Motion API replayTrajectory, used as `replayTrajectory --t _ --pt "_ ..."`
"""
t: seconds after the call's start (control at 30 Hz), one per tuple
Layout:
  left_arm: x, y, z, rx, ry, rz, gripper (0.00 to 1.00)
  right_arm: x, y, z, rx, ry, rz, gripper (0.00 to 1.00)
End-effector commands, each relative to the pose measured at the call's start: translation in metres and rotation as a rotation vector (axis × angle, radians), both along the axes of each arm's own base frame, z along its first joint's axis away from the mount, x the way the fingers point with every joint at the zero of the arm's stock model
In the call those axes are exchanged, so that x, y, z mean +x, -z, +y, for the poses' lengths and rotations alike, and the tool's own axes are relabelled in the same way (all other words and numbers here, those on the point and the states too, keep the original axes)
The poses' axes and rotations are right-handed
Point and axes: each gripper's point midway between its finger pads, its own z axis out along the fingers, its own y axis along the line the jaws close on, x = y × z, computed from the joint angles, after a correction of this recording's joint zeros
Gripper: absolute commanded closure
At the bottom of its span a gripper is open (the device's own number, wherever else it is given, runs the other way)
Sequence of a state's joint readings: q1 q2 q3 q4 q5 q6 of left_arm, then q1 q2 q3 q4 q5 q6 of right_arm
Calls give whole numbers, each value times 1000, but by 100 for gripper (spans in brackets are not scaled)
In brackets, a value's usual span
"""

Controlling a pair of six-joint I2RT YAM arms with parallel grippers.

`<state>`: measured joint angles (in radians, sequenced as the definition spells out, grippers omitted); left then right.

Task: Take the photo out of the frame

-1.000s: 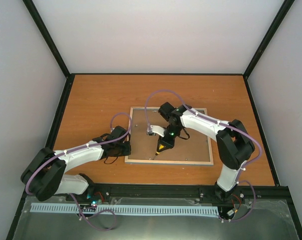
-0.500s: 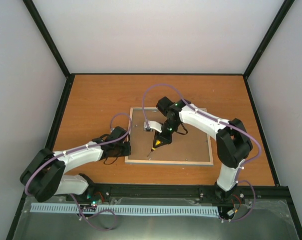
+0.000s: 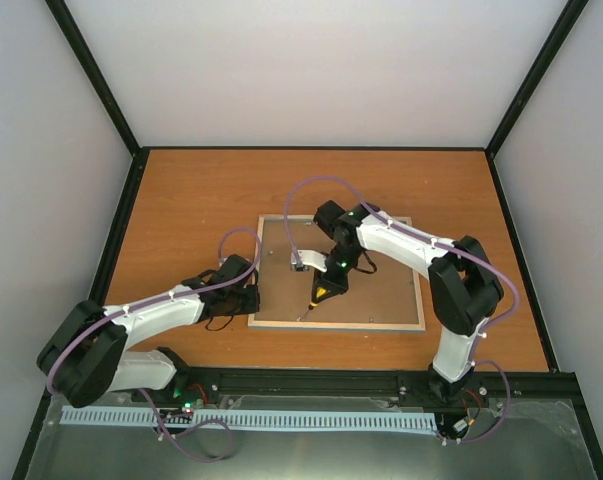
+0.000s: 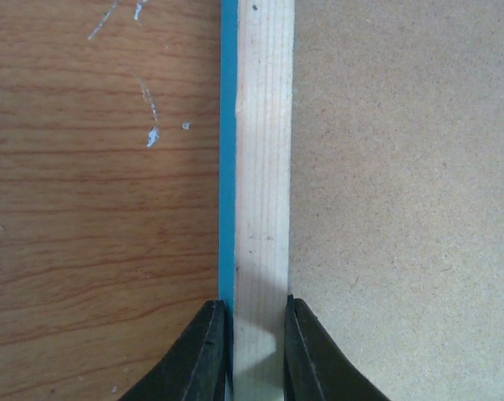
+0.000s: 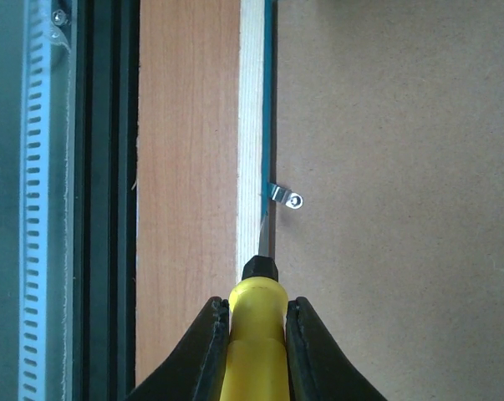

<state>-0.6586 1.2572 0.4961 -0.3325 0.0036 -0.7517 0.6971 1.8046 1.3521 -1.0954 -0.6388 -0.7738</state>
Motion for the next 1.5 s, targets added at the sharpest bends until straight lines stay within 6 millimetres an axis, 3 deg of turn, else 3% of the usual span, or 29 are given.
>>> replayTrajectory --t 0.0,0.37,0.6,0.9,1.07,1.17,1.23,1.47 --pt "-2 -3 -2 -16 4 0 99 2 13 3 -14 -3 -8 97" --pt "-2 -4 -3 -17 3 0 99 5 24 11 -8 9 18 97" --pt "-2 -5 -4 -22 8 0 99 22 29 21 -13 70 8 97" --pt "-3 -3 -6 -29 20 4 99 67 10 37 56 229 55 97" --pt "-4 -4 -5 -33 15 -3 99 105 -9 18 125 394 84 97" --pt "-5 -3 -4 -32 16 -2 99 116 -22 5 181 441 92 97" --pt "-4 -4 -4 -34 14 -2 99 115 -27 -2 197 450 85 97" --pt "-2 -9 -3 -28 7 -17 99 85 -36 -16 178 401 13 97"
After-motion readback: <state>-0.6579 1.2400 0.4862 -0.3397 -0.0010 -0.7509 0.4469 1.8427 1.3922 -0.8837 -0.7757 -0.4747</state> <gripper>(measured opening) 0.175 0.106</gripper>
